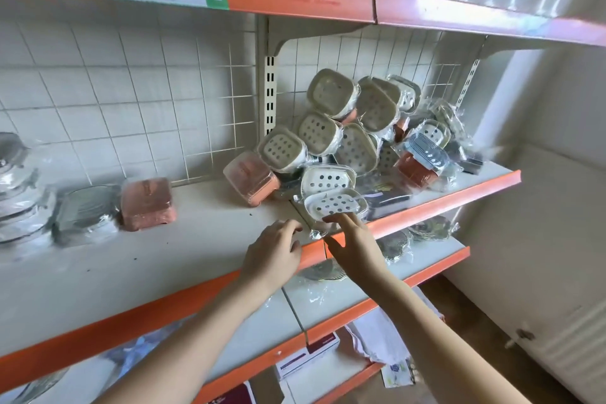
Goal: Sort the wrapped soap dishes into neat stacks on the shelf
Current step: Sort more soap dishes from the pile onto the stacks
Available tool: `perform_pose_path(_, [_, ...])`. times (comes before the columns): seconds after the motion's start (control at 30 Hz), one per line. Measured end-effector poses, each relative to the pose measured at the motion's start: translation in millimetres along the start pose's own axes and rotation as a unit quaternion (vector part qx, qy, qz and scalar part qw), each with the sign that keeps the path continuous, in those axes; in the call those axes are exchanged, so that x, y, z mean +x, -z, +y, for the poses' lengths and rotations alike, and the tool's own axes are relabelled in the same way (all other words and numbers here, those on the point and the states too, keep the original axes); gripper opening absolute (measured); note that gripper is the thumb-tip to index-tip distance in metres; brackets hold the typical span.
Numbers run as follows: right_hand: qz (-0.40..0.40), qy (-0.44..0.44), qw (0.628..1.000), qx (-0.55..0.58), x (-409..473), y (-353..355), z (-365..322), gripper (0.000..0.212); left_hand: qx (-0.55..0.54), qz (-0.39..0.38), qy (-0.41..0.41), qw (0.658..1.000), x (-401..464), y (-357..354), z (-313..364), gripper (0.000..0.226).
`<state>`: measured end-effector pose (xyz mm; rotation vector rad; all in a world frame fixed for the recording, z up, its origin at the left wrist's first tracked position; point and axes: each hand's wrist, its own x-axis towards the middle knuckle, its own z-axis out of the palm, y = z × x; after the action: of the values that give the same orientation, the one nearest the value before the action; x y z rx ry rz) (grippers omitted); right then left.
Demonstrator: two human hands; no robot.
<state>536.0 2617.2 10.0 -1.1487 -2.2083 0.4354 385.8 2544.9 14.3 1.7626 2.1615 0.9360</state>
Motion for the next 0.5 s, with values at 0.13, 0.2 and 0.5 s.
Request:
perform_pose_path(0.13, [0.025, -0.003, 0.998, -0.062, 8, -1, 11, 0.041, 0.002, -0.001, -0.023, 1.0, 14, -4, 1, 0.031])
perform_pose_path(0.2, [0.024, -0.019, 0.994, -0.104, 14, -3, 18, 0.049, -0.003, -0.004, -0.045, 0.999, 24, -6, 0, 0.031])
perform_pose_path(0.5, [0.011, -0.034, 0.988, -0.149, 40, -6, 42, 0.042, 0.042, -0.054, -0.176, 0.982, 83, -31, -7, 0.046])
